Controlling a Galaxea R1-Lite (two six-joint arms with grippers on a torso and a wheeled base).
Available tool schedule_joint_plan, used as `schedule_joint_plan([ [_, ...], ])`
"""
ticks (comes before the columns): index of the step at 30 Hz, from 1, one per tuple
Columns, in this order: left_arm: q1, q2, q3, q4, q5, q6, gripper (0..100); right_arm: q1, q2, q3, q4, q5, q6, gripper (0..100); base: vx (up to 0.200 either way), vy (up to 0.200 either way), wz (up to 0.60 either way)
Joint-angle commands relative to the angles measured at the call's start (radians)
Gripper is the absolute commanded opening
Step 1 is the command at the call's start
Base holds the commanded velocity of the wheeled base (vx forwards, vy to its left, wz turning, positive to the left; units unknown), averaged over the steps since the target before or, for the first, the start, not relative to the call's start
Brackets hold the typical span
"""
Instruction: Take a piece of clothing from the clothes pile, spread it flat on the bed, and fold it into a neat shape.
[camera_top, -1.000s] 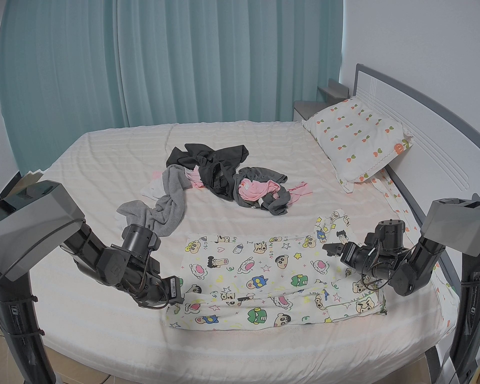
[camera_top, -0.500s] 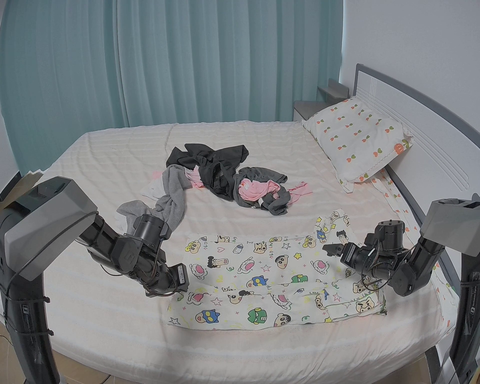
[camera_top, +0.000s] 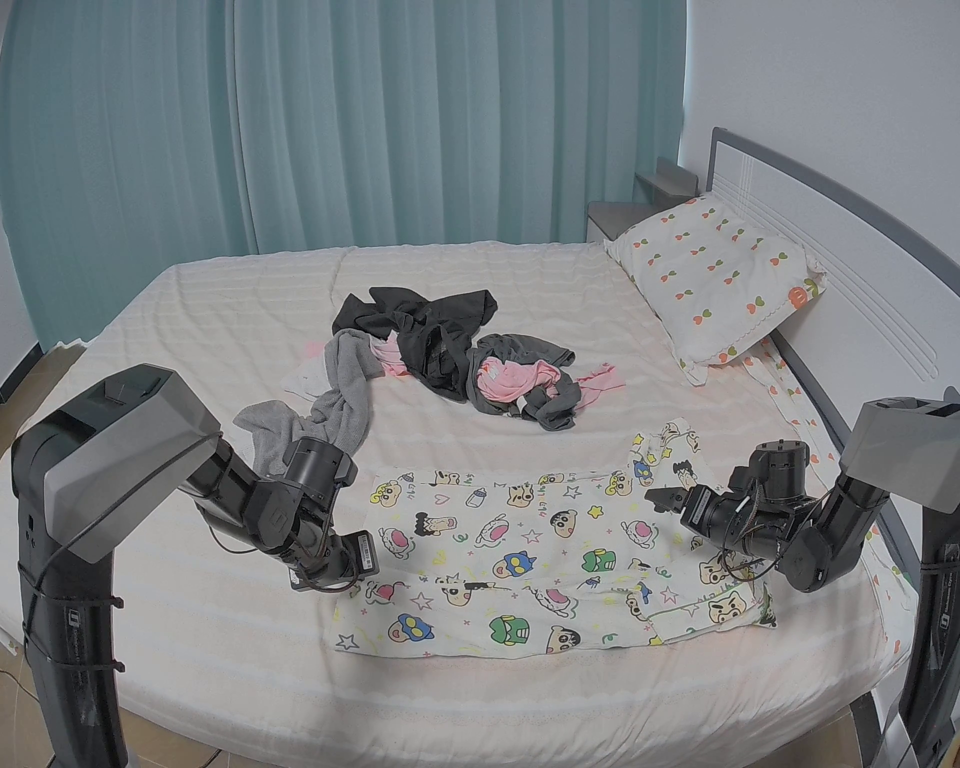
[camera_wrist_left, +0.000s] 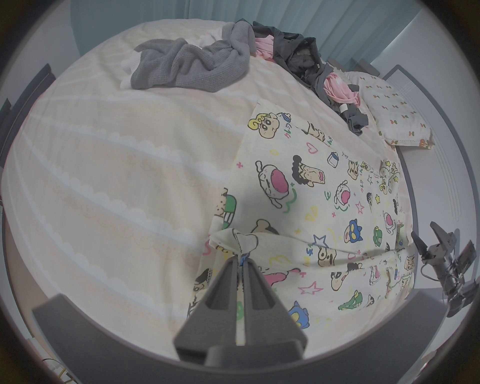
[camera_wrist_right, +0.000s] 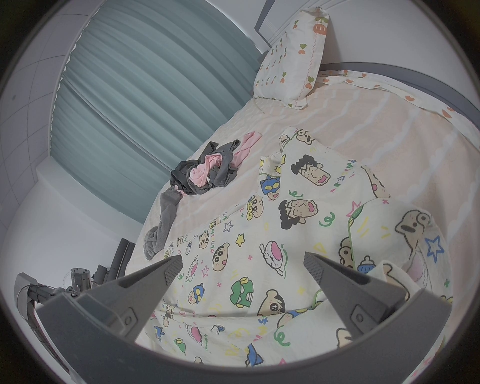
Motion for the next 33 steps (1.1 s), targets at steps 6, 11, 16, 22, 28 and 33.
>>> schedule_joint_plan([
  [6,-0.018,0.058,-0.061,0.008,0.014,-0.008,100,0.0,0.002,0.0,0.0,0.0,0.0,100,0.0,0.0,0.0],
  [11,-0.012,0.053,-0.064,0.009,0.014,-0.018,100,0.0,0.001,0.0,0.0,0.0,0.0,100,0.0,0.0,0.0],
  [16,-0.003,0.039,-0.068,0.002,0.01,-0.077,100,0.0,0.001,0.0,-0.002,0.0,0.0,100,0.0,0.0,0.0],
  [22,0.026,-0.031,-0.098,-0.004,0.012,-0.213,100,0.0,-0.001,0.001,0.0,0.0,0.0,100,0.0,0.0,0.0],
  [28,0.038,-0.097,-0.094,-0.027,0.012,-0.284,100,0.0,-0.001,0.0,-0.002,0.0,0.002,100,0.067,0.0,0.0],
  [33,0.032,-0.106,-0.089,-0.043,0.007,-0.277,100,-0.001,-0.001,-0.005,-0.002,-0.001,0.002,100,0.2,0.0,0.0],
])
